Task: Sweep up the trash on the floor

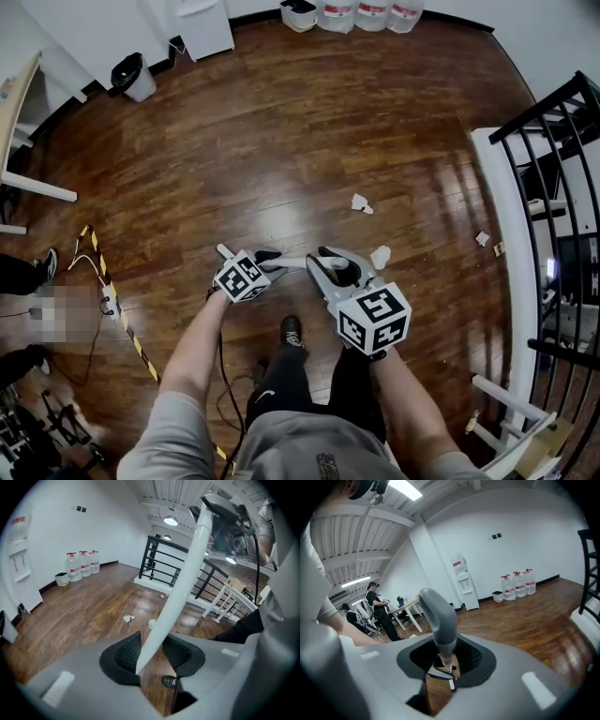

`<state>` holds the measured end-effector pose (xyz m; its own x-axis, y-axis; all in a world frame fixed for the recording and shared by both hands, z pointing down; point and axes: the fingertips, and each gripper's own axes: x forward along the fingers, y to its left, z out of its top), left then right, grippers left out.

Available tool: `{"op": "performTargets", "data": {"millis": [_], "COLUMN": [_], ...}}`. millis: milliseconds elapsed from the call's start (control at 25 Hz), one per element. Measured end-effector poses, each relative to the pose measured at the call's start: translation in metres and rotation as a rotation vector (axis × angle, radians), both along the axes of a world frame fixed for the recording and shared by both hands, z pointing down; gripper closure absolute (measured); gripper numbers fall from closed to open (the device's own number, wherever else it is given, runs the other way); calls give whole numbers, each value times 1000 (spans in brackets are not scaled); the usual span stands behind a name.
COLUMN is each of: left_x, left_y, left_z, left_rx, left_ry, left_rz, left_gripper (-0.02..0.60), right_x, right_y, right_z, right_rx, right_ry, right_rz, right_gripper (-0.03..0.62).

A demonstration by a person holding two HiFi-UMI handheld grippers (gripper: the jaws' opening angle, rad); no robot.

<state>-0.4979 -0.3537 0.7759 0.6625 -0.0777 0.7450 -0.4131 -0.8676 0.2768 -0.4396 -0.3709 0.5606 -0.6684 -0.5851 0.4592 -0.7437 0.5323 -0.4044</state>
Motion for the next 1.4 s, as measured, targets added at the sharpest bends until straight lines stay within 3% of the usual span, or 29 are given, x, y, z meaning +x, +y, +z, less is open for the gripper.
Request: {"op": "performTargets", "data": {"millis": [320, 640, 920, 1240, 1400], "left_x": [149, 363, 533, 675, 721], "left_y": [-17, -10, 4, 28, 38], "left_z": [5, -4, -16, -33, -43], "left_rx": [-34, -51, -53, -37, -30], "left_ry": [64, 139, 199, 263, 271], "left_rz": [119, 287, 429, 533, 595], "left_gripper": [437, 437, 437, 436, 436], "right_x": [147, 355, 513, 634, 668], "right_y": [-19, -8, 11, 41, 52], "right_z": [4, -6, -24, -45, -57], "right_rx": [-2, 1, 30, 61, 76], "right_ry": [51, 111, 182, 262, 272], "right_rz": [143, 360, 513, 623, 659], "right_gripper": [493, 493, 493, 493, 494]}}
